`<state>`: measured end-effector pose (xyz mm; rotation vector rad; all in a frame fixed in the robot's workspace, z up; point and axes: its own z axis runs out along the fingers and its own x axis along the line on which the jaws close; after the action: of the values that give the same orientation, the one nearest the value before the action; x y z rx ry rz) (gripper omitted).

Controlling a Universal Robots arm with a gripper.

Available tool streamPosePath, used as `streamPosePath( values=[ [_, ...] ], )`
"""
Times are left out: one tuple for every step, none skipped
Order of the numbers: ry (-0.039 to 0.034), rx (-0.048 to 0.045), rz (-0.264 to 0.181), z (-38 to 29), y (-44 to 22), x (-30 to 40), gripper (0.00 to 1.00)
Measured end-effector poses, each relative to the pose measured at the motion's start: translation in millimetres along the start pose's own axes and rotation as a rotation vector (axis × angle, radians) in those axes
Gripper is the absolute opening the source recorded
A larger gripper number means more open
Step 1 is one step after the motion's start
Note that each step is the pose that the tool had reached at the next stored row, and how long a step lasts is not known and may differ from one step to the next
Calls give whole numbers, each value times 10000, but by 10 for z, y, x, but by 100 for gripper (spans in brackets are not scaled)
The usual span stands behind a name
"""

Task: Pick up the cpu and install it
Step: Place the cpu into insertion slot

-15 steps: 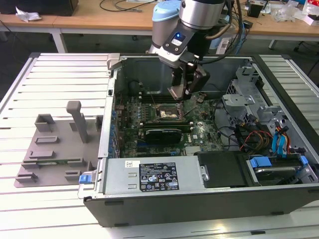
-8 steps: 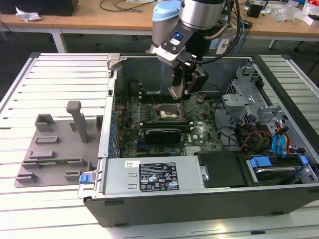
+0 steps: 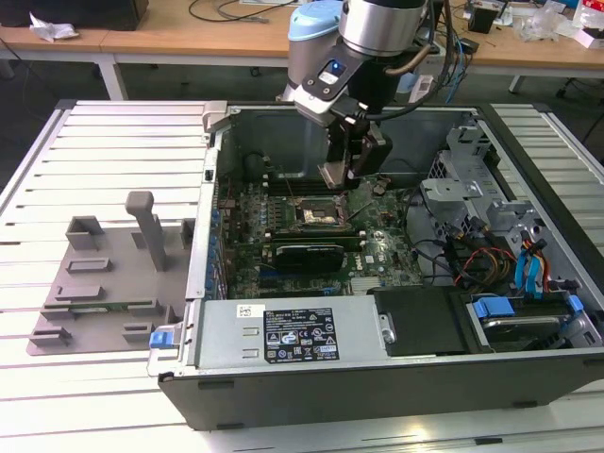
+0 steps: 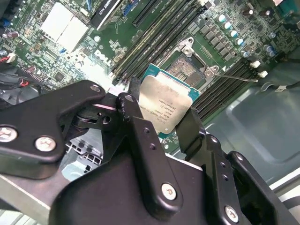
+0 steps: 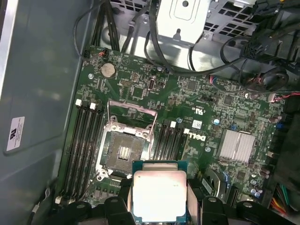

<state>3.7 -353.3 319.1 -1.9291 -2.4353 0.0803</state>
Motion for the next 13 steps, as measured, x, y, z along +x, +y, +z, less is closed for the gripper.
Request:
streamPosePath(
  values=[
    [3, 1, 76, 0, 0, 0, 55],
    [7, 2, 147, 1, 0, 0, 55],
    [10, 2, 223, 1, 0, 0, 55],
    [13, 3, 286, 1, 0, 0, 55],
    [16, 4, 368, 1, 0, 0, 55],
    [19, 4, 426, 1, 0, 0, 55],
    [23, 6, 536, 2, 0, 0, 55],
    [27, 6, 615, 2, 0, 0, 55],
    [32, 7, 678, 3, 0, 0, 55],
    [34, 7, 720, 3, 0, 0, 55],
    [38, 7, 785, 3, 0, 0, 55],
    [42, 8, 854, 4, 0, 0, 55],
    [49, 8, 964, 4, 0, 0, 55]
  ],
)
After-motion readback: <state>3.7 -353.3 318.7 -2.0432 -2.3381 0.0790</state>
